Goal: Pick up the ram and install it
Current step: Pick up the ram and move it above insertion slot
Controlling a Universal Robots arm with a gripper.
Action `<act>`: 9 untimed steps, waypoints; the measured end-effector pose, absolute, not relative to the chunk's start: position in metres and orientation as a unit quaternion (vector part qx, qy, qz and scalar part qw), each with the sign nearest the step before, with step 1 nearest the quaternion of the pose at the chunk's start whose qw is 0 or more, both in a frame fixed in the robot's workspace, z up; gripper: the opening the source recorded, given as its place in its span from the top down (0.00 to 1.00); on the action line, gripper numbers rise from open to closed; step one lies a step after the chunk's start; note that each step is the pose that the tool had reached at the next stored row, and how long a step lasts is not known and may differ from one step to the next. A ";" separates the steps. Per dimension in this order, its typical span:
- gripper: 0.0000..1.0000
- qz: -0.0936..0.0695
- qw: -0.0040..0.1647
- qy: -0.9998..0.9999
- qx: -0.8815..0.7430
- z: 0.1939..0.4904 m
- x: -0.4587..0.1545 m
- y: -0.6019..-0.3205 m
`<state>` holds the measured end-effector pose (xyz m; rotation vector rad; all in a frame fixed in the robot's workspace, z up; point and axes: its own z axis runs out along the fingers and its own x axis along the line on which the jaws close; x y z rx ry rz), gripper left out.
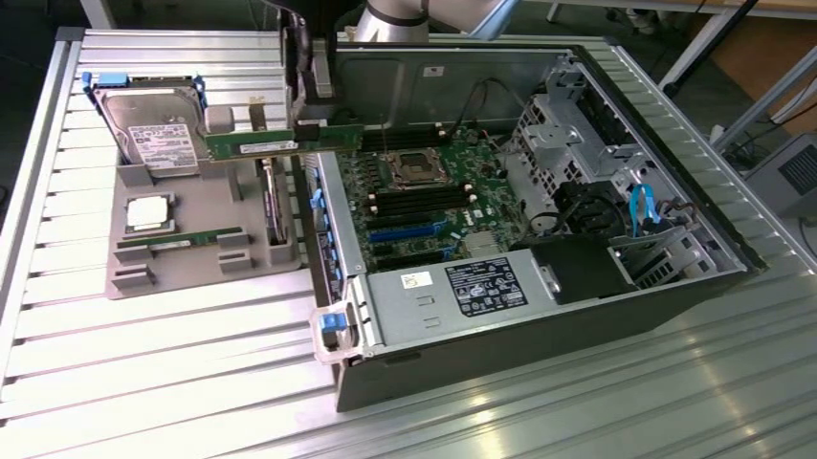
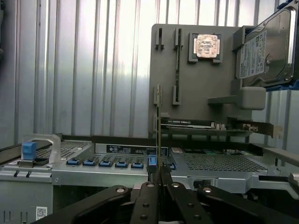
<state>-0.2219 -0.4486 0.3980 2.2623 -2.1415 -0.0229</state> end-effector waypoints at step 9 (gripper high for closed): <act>0.88 -0.008 0.014 -0.687 0.726 0.398 -0.210 -0.449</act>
